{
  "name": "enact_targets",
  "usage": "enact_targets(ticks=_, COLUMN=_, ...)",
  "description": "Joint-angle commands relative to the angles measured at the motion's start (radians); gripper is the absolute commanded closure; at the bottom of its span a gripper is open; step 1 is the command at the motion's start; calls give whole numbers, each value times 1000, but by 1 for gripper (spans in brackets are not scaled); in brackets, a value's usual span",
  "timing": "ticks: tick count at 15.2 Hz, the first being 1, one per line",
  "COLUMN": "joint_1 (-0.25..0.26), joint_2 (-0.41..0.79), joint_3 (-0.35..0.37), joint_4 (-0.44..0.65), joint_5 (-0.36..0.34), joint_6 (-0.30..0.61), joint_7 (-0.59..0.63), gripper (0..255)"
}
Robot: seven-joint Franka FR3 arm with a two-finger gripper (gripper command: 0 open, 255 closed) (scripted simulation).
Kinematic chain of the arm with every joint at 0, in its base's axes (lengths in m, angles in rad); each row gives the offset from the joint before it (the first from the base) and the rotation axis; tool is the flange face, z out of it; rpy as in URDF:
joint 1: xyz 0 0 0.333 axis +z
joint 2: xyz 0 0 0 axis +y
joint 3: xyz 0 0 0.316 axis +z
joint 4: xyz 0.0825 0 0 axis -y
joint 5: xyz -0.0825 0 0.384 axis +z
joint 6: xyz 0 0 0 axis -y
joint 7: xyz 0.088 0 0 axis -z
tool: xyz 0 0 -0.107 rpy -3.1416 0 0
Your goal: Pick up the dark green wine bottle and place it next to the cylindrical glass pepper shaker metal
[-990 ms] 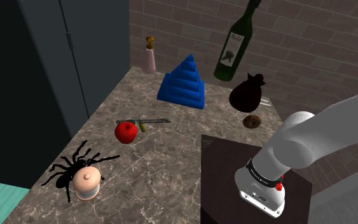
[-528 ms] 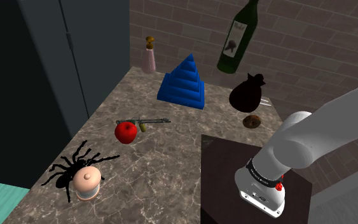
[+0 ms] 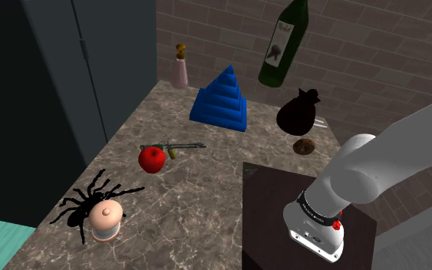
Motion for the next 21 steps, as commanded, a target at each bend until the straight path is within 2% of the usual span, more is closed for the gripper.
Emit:
enact_targets(ticks=1, joint_1=12, joint_2=-35, joint_3=44, joint_4=-61, joint_5=6, joint_6=23, joint_7=62, gripper=255)
enact_targets(ticks=11, joint_1=64, joint_2=-108, joint_3=242, joint_4=-247, joint_5=66, joint_6=127, joint_7=329, gripper=255)
enact_targets(ticks=21, joint_1=113, joint_2=-60, joint_3=440, joint_4=-301, joint_5=116, joint_6=228, joint_7=581, gripper=255)
